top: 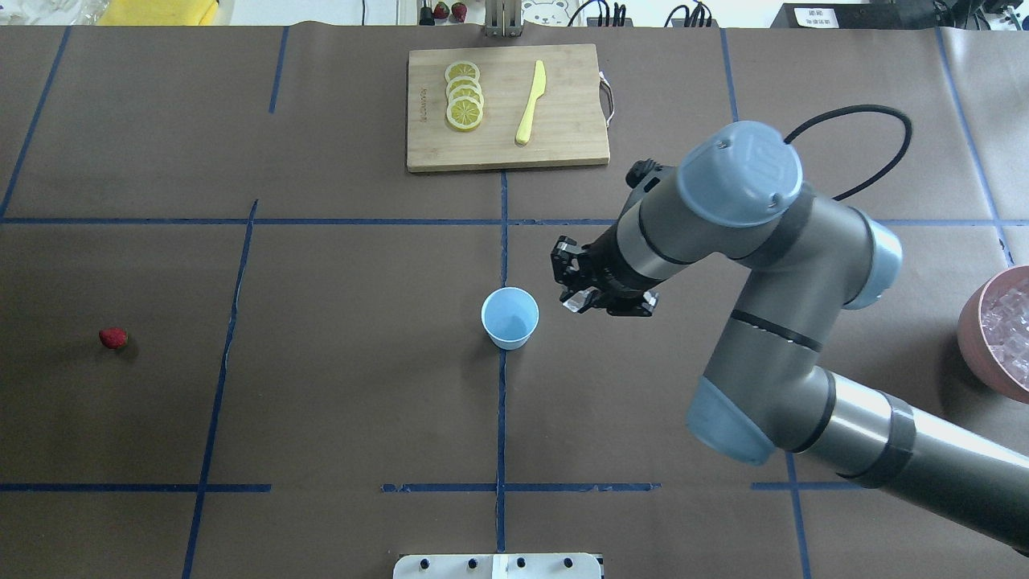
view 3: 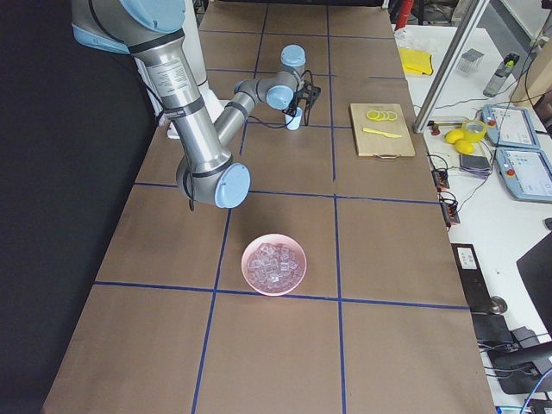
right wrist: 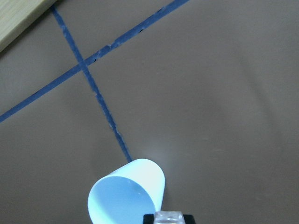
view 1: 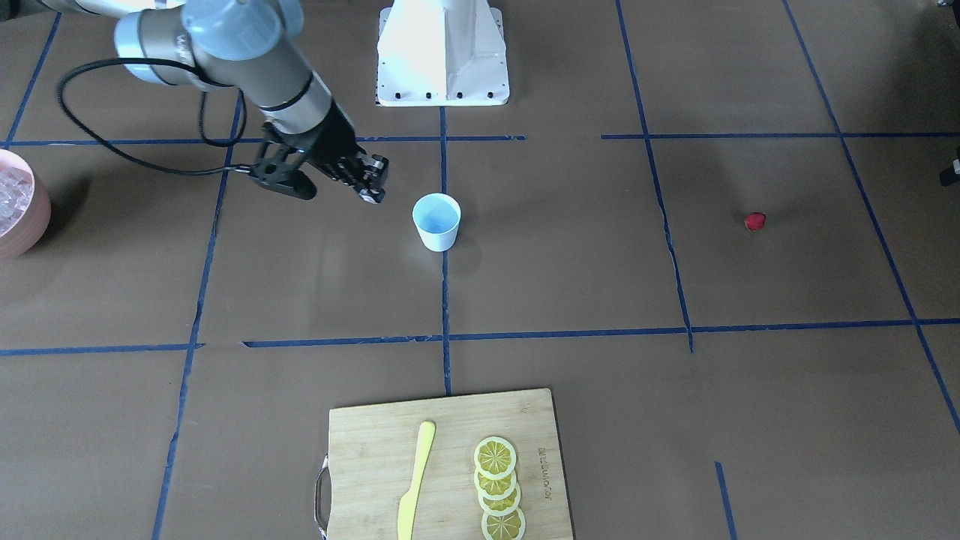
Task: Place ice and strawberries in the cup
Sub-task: 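Carry the ice with the right gripper over the light-blue cup, then open the right gripper to drop the ice into the cup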
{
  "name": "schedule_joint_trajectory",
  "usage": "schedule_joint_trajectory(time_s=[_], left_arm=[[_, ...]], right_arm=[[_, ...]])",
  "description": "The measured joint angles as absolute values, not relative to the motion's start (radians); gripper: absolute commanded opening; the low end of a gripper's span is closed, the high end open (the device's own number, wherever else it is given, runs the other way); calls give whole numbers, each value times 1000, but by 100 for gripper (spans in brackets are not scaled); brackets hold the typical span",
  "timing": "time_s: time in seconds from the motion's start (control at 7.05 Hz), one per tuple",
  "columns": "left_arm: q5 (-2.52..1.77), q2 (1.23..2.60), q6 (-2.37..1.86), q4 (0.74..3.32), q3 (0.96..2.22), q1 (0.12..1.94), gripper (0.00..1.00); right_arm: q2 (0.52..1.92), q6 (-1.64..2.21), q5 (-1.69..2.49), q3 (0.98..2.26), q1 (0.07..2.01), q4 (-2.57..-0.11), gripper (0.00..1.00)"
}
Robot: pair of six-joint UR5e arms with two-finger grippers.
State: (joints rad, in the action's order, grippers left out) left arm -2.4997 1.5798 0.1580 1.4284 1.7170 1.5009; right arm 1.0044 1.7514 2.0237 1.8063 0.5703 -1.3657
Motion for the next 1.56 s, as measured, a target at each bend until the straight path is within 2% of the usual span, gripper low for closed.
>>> schedule_joint_trajectory(time_s=[0.43,0.85,0.99,1.28,1.56], left_arm=[[-2502,1572,157,1427,1735,1502,100],[-2502,1568,156,1427,1742,1502,100],[-2502,1568,156,1427,1743,1502,100],[-2502,1568,156,1427,1743,1502,100],[-2502,1568,156,1427,1742,1502,100]], right_arm=[[921,1777,1964,1729,509,-1365,15],[904,1784,1929,1713,505,-1364,35],[901,1786,1921,1703,505,-1362,61],[898,1786,1911,1690,505,-1359,69],[897,1785,1910,1691,507,-1357,70]])
